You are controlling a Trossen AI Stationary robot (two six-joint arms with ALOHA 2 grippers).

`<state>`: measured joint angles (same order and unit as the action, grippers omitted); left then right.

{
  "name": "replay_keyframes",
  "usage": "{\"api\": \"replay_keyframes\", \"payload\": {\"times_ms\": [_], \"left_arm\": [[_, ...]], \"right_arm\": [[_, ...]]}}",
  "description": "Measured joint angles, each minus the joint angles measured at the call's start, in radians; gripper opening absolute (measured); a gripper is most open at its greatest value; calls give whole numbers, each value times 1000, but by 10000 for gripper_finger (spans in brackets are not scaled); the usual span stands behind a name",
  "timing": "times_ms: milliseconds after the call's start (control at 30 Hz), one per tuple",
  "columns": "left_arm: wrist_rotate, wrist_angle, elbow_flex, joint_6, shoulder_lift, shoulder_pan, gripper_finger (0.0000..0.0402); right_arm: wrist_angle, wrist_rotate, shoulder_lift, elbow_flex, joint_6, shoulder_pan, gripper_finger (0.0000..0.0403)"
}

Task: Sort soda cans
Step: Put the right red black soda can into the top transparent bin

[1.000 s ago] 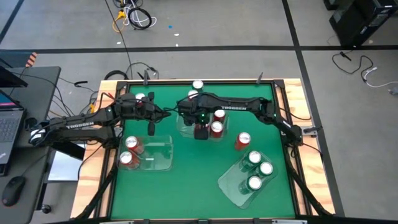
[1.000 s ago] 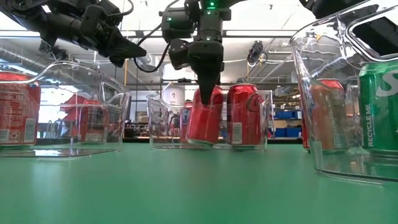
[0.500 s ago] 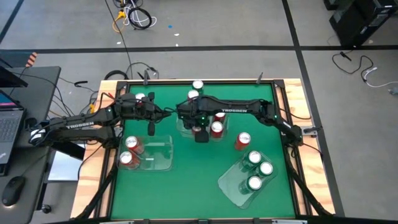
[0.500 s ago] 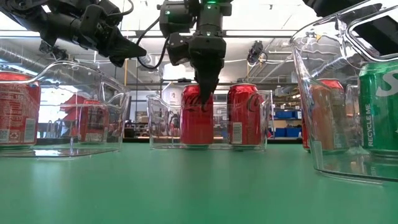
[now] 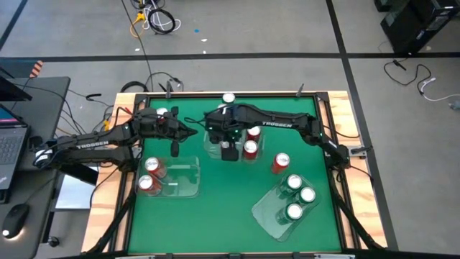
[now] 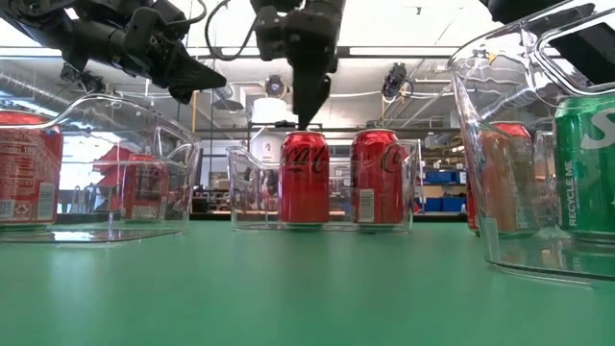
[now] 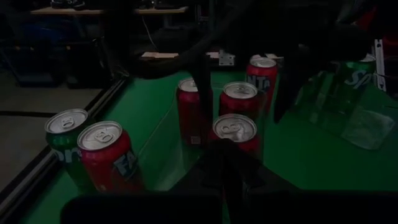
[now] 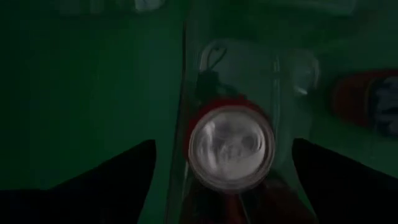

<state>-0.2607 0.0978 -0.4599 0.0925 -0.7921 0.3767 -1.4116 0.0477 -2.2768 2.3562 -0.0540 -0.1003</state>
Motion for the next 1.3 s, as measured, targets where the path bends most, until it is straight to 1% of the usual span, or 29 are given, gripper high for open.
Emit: {"api": "replay_keyframes", "payload": {"times_ms": [233,467,567,700,867,967,1200,1300], "left_arm": [[-5,-12,0,-1,0,0,2],[-6,-14,0,-3,0,0,2],[-6,-15,0,-2,0,0,2],[-6,-15,0,-2,0,0,2],[-6,-16,0,-5,0,0,2],[-6,-16,0,-10,0,0,2],[-6,-16,0,-11,0,0,2],[-6,-16,0,-11,0,0,2]], "right_arm": [[64,-2,-25,-21,-2,-11,352],[65,6,-29,-63,-5,-15,335],[71,6,-29,-75,-3,-16,317],[68,21,-27,-86,3,-20,285],[29,24,-23,-85,10,-20,249],[-14,24,-21,-84,24,-20,247],[-102,29,-22,-79,33,-20,261],[-104,29,-25,-62,33,-19,259]]}}
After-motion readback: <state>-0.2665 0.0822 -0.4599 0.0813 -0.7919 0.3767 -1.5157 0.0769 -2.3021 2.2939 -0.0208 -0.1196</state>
